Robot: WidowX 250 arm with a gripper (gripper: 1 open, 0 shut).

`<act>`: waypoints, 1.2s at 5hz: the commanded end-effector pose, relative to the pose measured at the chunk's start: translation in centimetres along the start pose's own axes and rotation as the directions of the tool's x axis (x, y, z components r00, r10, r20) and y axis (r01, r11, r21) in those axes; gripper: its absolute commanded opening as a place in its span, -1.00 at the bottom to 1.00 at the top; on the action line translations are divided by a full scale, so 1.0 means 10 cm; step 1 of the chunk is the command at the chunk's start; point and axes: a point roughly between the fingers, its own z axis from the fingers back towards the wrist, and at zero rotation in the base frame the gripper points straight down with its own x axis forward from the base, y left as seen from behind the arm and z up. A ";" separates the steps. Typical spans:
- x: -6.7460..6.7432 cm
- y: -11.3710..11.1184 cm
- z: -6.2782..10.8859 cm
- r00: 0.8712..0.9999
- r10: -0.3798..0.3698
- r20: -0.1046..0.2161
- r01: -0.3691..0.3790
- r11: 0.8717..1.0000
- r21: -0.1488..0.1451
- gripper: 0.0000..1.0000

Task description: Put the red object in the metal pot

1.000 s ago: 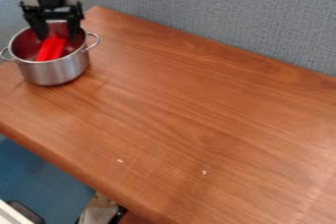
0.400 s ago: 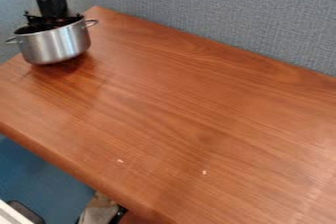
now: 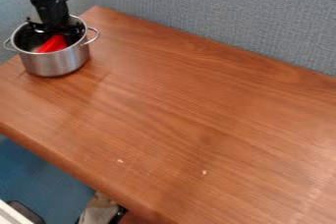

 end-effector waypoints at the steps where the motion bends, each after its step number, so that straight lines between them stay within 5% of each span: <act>1: -0.14 0.07 0.05 0.999 -0.001 0.050 0.002 1.000 -0.014 -1.00; 2: 0.02 0.05 0.11 0.996 0.082 0.046 -0.082 0.997 0.005 -1.00; 3: 0.17 0.02 0.17 0.986 0.163 0.043 -0.165 0.986 0.023 1.00; 5: 0.17 0.14 0.06 0.988 0.149 0.052 -0.152 0.987 0.054 1.00; 6: 0.06 0.21 0.06 0.990 0.112 0.089 -0.117 0.991 0.062 1.00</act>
